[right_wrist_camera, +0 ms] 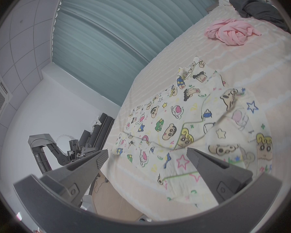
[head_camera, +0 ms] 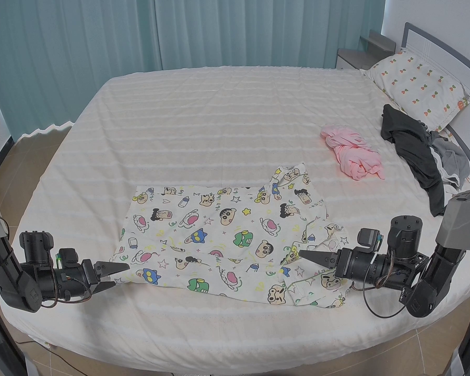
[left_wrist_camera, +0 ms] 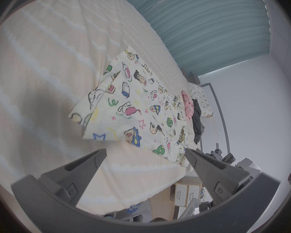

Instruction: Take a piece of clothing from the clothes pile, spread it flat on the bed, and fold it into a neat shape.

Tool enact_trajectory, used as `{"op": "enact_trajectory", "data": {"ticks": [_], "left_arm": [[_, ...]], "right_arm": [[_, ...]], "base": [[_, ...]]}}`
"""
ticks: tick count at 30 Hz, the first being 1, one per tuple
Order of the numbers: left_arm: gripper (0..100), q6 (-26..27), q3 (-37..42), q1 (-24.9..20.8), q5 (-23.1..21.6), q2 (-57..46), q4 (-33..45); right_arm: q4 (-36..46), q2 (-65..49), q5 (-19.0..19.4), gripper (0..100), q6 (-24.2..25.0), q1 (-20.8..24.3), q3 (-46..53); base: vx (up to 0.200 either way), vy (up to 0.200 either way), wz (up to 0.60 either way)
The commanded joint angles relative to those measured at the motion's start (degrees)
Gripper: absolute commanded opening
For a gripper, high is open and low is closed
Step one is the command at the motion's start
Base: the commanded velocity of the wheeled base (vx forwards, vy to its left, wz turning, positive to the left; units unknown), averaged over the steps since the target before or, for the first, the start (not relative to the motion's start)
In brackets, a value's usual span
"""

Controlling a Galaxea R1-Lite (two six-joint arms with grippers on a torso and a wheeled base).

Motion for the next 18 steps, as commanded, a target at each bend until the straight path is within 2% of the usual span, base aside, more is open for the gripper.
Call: {"op": "enact_trajectory", "data": {"ticks": [1, 9, 14, 18], "left_arm": [[100, 0.1, -0.2, 0.0, 0.1, -0.2, 0.0], [100, 0.1, 0.1, 0.0, 0.0, -0.3, -0.1], [100, 0.4, 0.6, 0.1, -0.1, -1.4, -0.3], [100, 0.5, 2.8, 0.1, -0.7, -3.1, -3.3]], "right_arm": [[0.0, -0.2, 0.0, 100, 0.0, 0.0, 0.0], [0.0, -0.5, 0.0, 100, 0.0, 0.0, 0.0], [0.0, -0.5, 0.0, 100, 0.0, 0.0, 0.0], [0.0, -0.5, 0.0, 100, 0.0, 0.0, 0.0]], "base": [[0.2, 0.0, 0.0], [0.2, 0.0, 0.0], [0.0, 0.0, 0.0], [0.0, 0.0, 0.0]]}}
